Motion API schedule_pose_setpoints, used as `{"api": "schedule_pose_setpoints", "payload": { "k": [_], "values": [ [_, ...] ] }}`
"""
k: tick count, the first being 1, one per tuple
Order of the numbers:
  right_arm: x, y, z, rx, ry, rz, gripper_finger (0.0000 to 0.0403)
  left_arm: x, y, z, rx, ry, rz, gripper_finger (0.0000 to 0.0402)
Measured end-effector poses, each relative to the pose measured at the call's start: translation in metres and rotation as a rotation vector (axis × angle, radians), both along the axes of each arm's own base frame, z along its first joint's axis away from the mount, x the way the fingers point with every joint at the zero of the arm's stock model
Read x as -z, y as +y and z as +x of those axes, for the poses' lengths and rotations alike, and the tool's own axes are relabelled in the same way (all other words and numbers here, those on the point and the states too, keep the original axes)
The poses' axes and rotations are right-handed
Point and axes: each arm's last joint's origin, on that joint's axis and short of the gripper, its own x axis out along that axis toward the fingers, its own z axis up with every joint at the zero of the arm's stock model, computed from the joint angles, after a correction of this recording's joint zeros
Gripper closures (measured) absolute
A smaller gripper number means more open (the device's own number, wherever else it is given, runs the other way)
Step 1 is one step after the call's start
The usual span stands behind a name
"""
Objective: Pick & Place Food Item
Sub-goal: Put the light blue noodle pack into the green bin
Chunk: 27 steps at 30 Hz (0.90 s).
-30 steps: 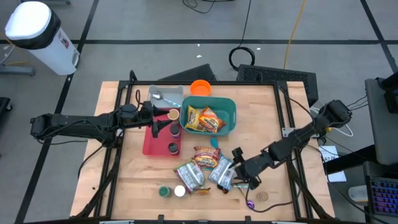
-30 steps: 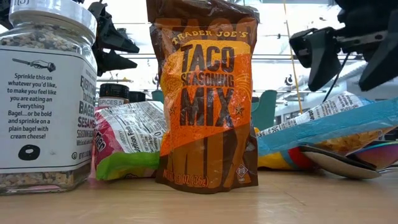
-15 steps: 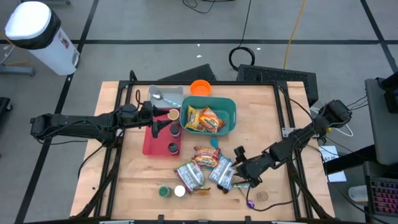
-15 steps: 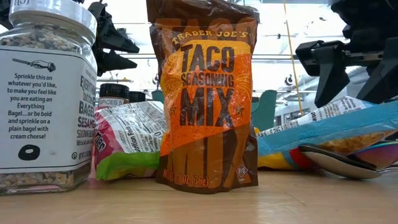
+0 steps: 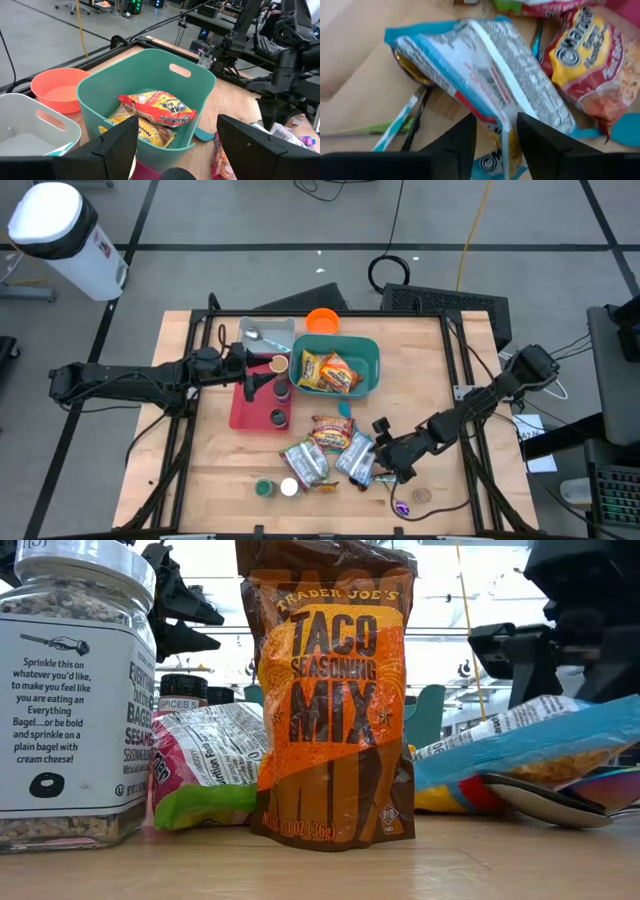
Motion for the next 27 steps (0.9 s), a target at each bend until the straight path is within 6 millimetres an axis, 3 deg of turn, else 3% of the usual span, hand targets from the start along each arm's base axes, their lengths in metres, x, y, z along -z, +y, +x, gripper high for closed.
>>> {"api": "schedule_pose_setpoints", "payload": {
  "k": [11,19,27],
  "values": [
    [-0.020,-0.001,-0.002,-0.022,-0.091,0.029,0.0396,0.000,0.000,0.000,0.000,0.001,-0.001,0.0126],
    [-0.063,-0.012,-0.013,0.041,-0.289,0.061,0.0401,0.000,0.000,0.000,0.000,0.001,0.000,0.0126],
    [-0.100,-0.032,-0.008,0.121,-0.558,0.074,0.0401,0.000,0.000,0.000,0.000,0.000,0.000,0.0126]
  ]
}}
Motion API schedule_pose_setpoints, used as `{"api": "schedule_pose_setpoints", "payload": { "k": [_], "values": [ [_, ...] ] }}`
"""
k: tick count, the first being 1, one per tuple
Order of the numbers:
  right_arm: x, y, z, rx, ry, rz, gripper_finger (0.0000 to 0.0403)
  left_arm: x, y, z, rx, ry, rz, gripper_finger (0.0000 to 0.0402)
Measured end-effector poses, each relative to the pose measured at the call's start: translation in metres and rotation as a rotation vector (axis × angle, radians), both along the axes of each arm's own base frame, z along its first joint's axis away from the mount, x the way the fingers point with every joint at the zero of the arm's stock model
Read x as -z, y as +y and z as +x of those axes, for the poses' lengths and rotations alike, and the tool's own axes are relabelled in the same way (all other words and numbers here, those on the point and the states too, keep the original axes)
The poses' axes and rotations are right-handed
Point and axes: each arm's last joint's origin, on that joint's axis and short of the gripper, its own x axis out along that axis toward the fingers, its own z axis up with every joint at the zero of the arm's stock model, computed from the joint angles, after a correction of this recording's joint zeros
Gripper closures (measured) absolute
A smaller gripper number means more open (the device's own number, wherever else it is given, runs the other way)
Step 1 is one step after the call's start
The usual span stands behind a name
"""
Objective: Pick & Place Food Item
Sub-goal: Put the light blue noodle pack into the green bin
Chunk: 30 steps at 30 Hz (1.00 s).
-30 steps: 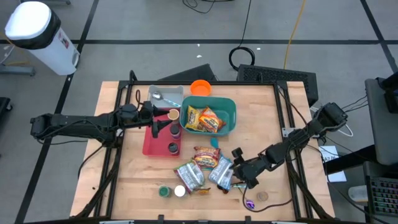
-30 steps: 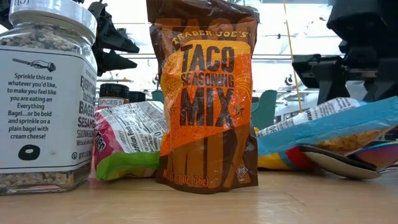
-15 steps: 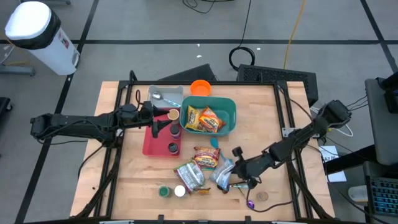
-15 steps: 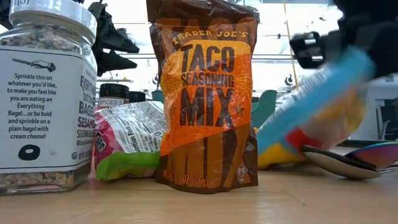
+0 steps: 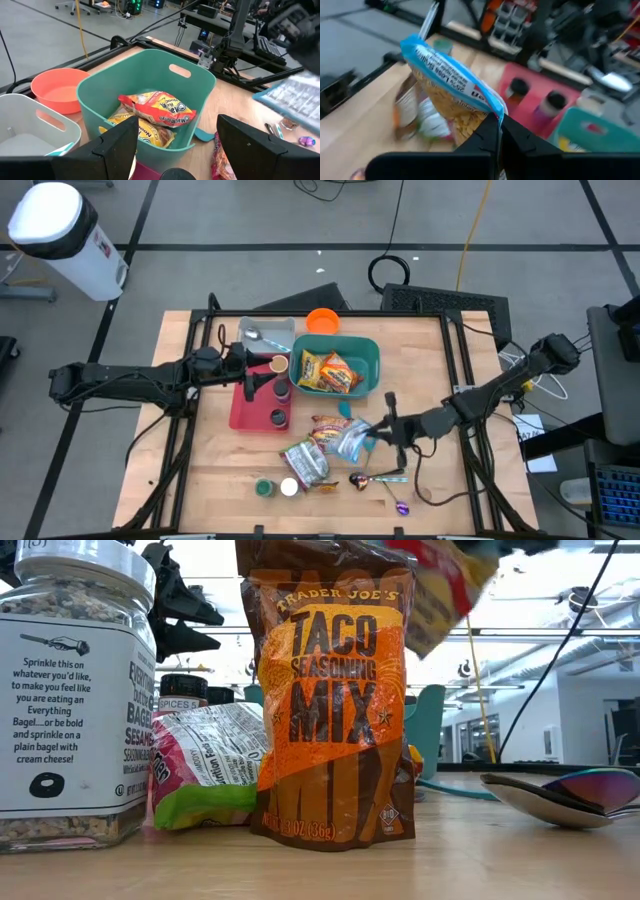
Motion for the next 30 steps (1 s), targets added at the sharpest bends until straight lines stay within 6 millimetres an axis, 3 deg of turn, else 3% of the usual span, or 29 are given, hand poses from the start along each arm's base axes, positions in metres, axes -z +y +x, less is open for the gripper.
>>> {"api": "schedule_pose_setpoints", "payload": {
  "k": [5,9,13,18,22,30],
  "values": [
    [-0.007,-0.025,0.012,0.116,-0.070,0.015,0.0402,0.000,0.000,0.000,0.001,0.002,0.000,0.0126],
    [-0.005,-0.056,0.021,0.275,-0.061,0.131,0.0402,0.000,0.000,0.000,0.001,0.002,0.000,0.0126],
    [0.001,-0.089,0.023,0.540,-0.043,0.244,0.0402,0.000,0.000,0.000,0.002,0.003,-0.001,0.0126],
    [0.016,-0.121,0.015,0.851,0.041,0.247,0.0402,0.001,0.000,0.000,0.002,0.007,-0.002,0.0126],
    [0.022,-0.131,0.011,0.899,0.091,0.311,0.0402,0.001,0.000,0.000,0.002,0.008,0.000,0.0126],
    [0.023,-0.131,0.013,0.818,0.124,0.358,0.0401,0.001,0.000,0.000,0.002,0.007,-0.001,0.0126]
  ]
}}
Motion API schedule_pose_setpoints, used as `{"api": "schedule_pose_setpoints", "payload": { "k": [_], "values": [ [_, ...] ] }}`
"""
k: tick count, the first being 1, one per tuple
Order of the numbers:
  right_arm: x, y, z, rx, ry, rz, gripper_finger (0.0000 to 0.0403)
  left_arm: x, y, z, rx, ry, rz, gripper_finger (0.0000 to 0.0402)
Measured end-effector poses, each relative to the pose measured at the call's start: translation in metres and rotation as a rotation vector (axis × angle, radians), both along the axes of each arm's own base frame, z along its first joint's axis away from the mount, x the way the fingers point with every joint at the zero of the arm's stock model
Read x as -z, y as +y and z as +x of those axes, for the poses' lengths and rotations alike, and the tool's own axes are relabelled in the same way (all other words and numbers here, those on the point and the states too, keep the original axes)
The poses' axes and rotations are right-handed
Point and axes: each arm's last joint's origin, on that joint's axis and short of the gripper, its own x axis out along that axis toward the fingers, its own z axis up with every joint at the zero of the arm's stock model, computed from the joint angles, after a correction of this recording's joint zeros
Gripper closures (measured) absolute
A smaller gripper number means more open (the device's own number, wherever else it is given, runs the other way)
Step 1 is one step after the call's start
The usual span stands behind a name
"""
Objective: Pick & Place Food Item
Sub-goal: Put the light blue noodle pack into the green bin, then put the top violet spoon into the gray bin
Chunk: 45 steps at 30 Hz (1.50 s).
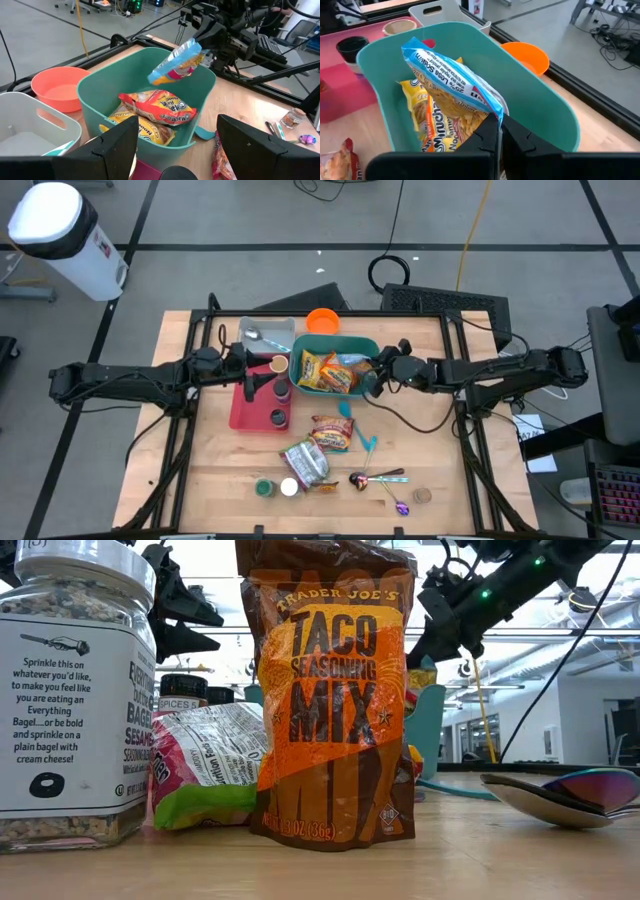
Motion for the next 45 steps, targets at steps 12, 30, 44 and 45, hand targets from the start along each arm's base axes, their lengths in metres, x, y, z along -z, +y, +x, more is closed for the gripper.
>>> {"api": "schedule_pose_setpoints", "payload": {
  "k": [12,30,44,45],
  "values": [
    [0.032,0.002,-0.002,-0.137,0.058,0.027,0.0328,0.000,0.000,0.000,-0.001,0.000,0.000,0.0126],
    [0.036,0.010,0.004,-0.325,-0.093,0.166,0.0219,0.000,0.000,0.000,0.000,0.000,0.000,0.0126],
    [0.018,0.057,0.008,-0.849,-0.253,0.220,0.0245,0.000,0.000,0.000,0.000,0.000,0.000,0.0126],
    [0.018,0.063,0.007,-0.892,-0.248,0.214,0.0245,0.000,0.000,0.000,0.000,0.000,0.000,0.0126]
  ]
}}
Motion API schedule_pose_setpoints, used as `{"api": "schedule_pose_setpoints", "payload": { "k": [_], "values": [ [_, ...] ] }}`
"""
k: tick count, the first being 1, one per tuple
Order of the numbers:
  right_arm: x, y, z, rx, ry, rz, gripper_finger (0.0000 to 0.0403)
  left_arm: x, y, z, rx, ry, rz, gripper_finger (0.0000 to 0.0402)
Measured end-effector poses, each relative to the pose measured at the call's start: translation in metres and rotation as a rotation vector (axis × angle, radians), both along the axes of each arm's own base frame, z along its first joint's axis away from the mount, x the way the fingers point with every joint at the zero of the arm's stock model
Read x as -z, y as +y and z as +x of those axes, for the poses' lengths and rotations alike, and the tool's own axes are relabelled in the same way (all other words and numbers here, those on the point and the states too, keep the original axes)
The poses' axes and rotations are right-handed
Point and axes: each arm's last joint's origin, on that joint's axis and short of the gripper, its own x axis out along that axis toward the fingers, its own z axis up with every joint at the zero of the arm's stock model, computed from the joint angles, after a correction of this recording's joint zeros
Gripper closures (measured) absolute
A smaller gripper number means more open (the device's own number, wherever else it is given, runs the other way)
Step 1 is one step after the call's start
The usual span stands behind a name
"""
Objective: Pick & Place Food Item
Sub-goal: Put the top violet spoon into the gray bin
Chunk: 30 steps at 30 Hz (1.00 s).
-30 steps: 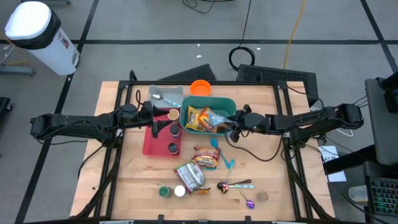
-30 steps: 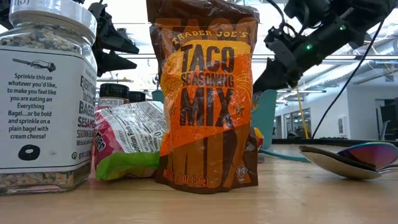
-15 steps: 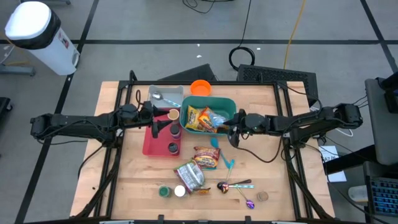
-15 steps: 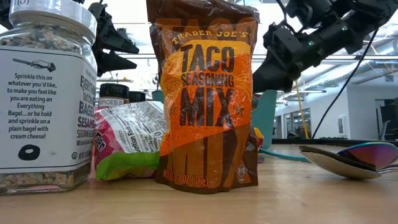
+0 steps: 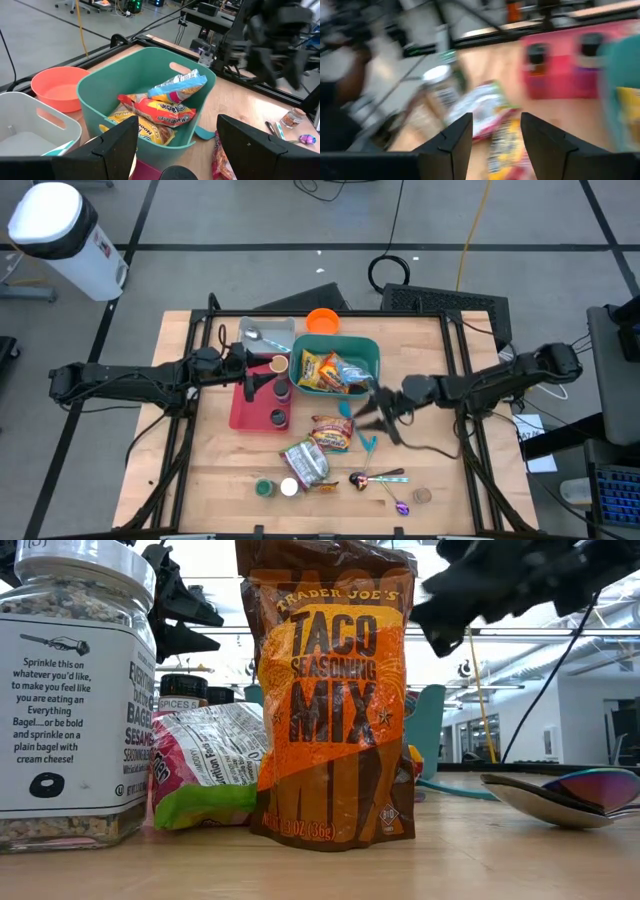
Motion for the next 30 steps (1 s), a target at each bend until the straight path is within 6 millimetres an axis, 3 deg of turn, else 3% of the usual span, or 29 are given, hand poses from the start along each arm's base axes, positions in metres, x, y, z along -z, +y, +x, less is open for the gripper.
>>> {"api": "schedule_pose_setpoints", "payload": {
  "k": [10,14,19,26,30],
  "values": [
    [-0.004,0.058,-0.016,-0.276,-0.099,-0.094,0.0246,0.000,0.000,0.000,-0.001,-0.002,-0.008,0.0126],
    [-0.003,0.087,-0.028,-0.174,-0.133,-0.213,0.0232,0.000,0.000,0.000,-0.001,-0.002,-0.007,0.0126],
    [0.007,0.116,-0.039,-0.034,-0.046,-0.363,0.0186,0.000,0.000,0.000,-0.009,-0.001,-0.004,0.0126],
    [0.048,0.103,-0.027,0.092,0.226,-0.446,0.0168,0.000,0.000,0.000,-0.013,-0.007,-0.022,0.0126],
    [0.069,0.093,-0.014,0.047,0.327,-0.442,0.0180,0.000,0.000,0.000,-0.013,-0.004,-0.023,0.0126]
  ]
}}
